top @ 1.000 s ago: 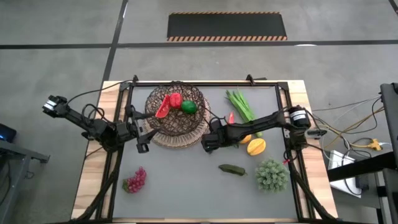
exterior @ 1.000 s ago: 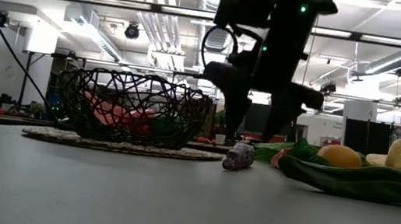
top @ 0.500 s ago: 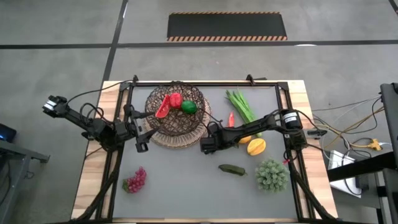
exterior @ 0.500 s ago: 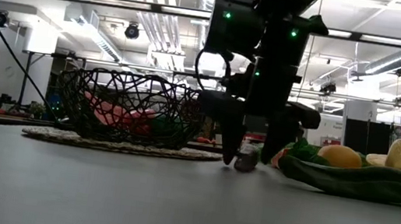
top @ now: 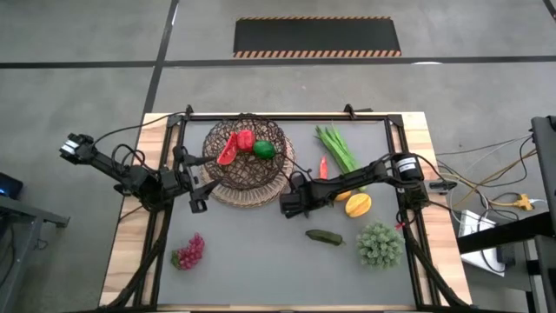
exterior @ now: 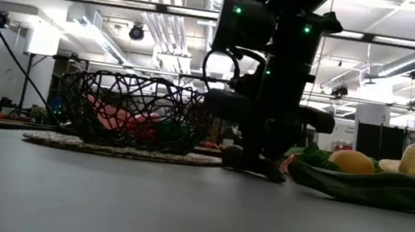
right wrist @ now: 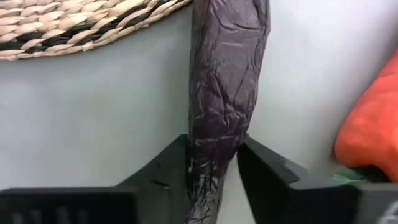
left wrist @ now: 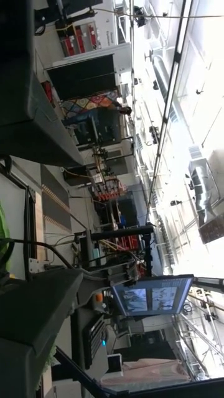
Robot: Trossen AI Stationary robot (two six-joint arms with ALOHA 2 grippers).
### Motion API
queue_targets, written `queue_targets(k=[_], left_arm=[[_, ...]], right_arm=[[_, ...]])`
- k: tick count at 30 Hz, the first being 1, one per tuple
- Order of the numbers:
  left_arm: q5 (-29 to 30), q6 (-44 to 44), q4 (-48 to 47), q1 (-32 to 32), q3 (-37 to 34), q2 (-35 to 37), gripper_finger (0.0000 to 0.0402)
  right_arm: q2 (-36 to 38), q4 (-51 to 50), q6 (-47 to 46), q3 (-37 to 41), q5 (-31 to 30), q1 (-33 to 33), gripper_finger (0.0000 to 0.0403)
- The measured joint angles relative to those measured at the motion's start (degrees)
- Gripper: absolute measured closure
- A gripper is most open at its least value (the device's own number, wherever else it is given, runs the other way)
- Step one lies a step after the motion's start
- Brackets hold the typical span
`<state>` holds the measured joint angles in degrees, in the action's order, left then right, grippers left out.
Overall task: Build produce basket
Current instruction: Put the violet eggplant into the black wire basket
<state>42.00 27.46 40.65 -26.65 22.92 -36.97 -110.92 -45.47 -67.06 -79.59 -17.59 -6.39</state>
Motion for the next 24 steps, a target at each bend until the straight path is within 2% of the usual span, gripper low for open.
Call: queue_targets(k=[4,7,14,20,24], left_arm=[[0.0,0.0,0.0,0.0,0.0,0.0,0.0136],[0.0,0.0,0.0,0.0,0.0,0.0,0.0136],[0.0,0.0,0.0,0.0,0.0,-0.1,0.0136],[0.0,0.0,0.1,0.0,0.0,-0.2,0.0136],[0.0,-0.1,0.0,0.0,0.0,-0.1,0.0136]], right_arm=[[0.3,-0.6,0.2,0.0,0.1,0.0,0.0342],[1.5,-0.7,1.4,0.0,0.1,0.0,0.0358],[7.2,-2.7,6.4,0.0,0.9,0.1,0.0348],[13.0,-3.5,19.7,0.0,8.3,-0.5,0.0349],[15.5,-2.1,26.0,0.2,9.7,-2.5,0.035]])
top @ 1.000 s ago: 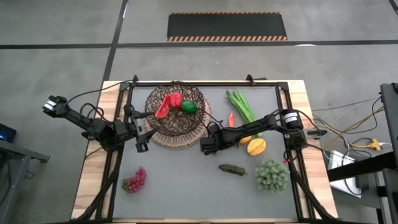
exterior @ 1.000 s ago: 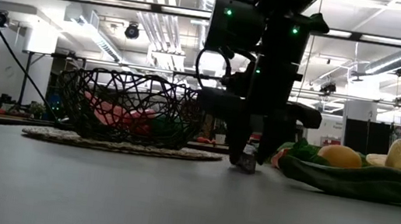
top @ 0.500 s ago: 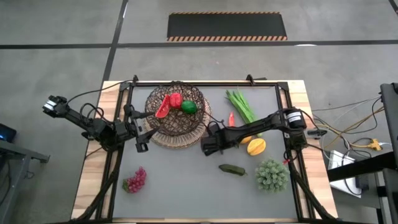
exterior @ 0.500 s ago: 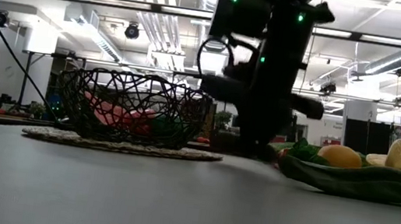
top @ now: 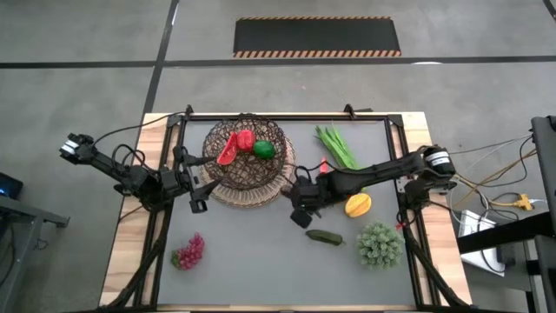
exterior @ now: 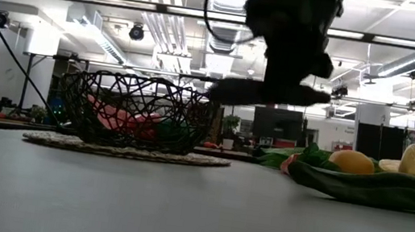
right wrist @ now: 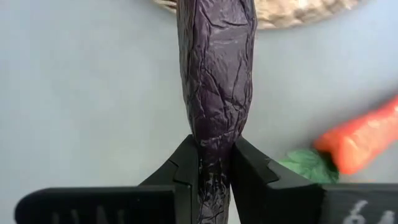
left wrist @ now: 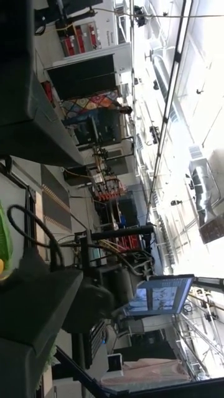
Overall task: Build produce basket
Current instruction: Put the violet eggplant into the black wire basket
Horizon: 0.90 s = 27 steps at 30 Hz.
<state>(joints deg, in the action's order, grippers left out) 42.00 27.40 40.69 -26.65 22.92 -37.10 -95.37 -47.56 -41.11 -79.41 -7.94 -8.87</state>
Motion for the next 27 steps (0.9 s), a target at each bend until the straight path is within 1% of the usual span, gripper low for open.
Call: queue_targets(k=[4,6,8,10,12,15,18,21,24,27], left_arm=[[0.0,-0.8,-0.1,0.0,0.0,-0.3,0.0136],[0.0,-1.6,-0.1,0.0,0.0,-1.0,0.0136],[-0.5,-2.7,-0.5,0.0,0.0,-2.3,0.0136],[-1.7,-5.2,-0.7,0.0,-0.1,-4.2,0.0136],[-4.2,-7.5,-0.7,0.0,-0.2,-6.6,0.0136],[-9.5,-10.9,0.1,0.0,-0.3,-10.7,0.0136],[-13.6,-14.0,3.6,0.0,-0.3,-15.4,0.0136],[-14.5,-16.2,8.8,0.0,-0.3,-20.5,0.0136],[-14.5,-17.6,15.5,0.0,-0.3,-25.9,0.0136],[-14.6,-18.6,22.5,0.0,-0.2,-31.3,0.0136]], right_arm=[[1.7,6.4,9.2,1.5,0.5,-2.4,0.035],[2.5,12.3,14.6,3.3,0.8,-3.7,0.035],[3.6,19.4,19.4,5.9,2.5,-4.7,0.035],[4.6,29.6,24.8,9.5,2.7,-5.5,0.0351],[5.3,41.0,30.1,13.9,2.5,-5.9,0.0351],[5.4,62.0,36.7,21.2,2.4,-5.9,0.0351],[4.0,82.5,41.2,28.2,2.4,-5.9,0.0351],[1.7,98.6,44.0,33.4,2.4,-5.8,0.0351],[-0.7,110.3,45.5,36.2,2.4,-5.7,0.0351],[-2.5,115.9,45.7,36.7,2.4,-5.7,0.0351]])
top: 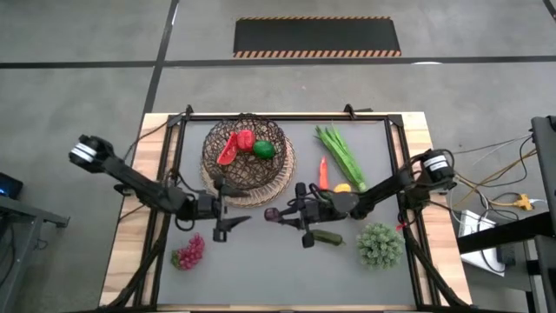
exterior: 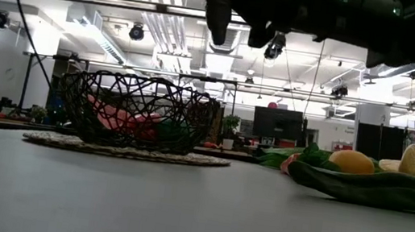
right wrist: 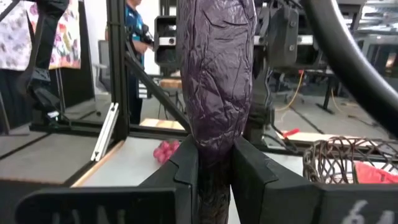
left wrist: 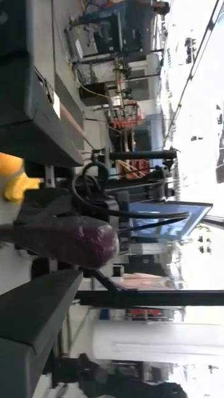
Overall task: Build produce basket
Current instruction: Put the violet eggplant into the black wire basket
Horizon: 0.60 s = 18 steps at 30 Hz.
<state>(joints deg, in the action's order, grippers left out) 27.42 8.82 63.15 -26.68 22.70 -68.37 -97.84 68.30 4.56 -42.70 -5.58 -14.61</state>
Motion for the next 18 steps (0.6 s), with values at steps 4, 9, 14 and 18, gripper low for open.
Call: queue_targets(k=[4,9,14,18], left_arm=[[-0.2,-1.3,7.9,0.1,1.2,-7.1,0.0136],[-0.2,-1.1,13.4,0.0,4.0,-14.9,0.0136],[-0.2,-1.0,15.4,0.7,7.9,-20.2,0.0136],[-0.2,-1.0,15.5,1.4,11.1,-23.3,0.0136]], right_arm=[[-0.6,0.8,0.0,-0.2,0.0,0.0,0.0351],[-0.5,1.0,0.3,-0.2,0.0,0.0,0.0351],[-0.4,1.0,0.6,-0.2,0.0,0.0,0.0351],[-0.4,1.0,0.6,-0.2,0.0,0.0,0.0351]])
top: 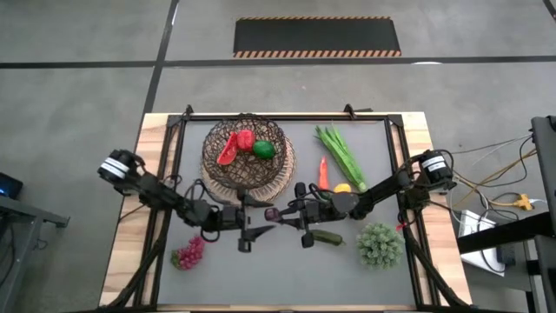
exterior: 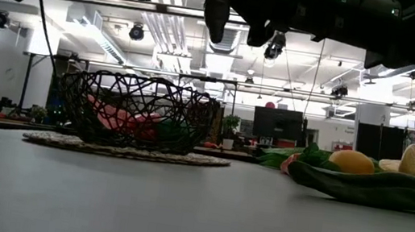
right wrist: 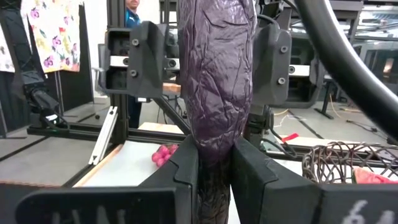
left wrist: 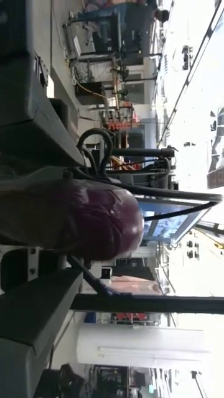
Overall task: Build produce basket
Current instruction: Put the violet eggplant into the black wire basket
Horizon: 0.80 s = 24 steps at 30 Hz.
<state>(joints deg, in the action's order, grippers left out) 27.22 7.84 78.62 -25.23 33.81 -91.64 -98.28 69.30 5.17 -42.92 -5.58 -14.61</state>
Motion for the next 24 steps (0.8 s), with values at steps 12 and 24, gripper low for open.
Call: queue_targets(k=[12,24], left_arm=[[0.0,2.1,0.0,0.4,3.7,-2.4,0.0174],[0.3,1.9,-0.1,0.5,3.6,-2.4,0.0278]], right_arm=[[0.0,-1.6,0.0,0.0,-0.5,0.0,0.0349],[0.0,-2.5,-1.3,-0.1,-2.1,0.0,0.0287]])
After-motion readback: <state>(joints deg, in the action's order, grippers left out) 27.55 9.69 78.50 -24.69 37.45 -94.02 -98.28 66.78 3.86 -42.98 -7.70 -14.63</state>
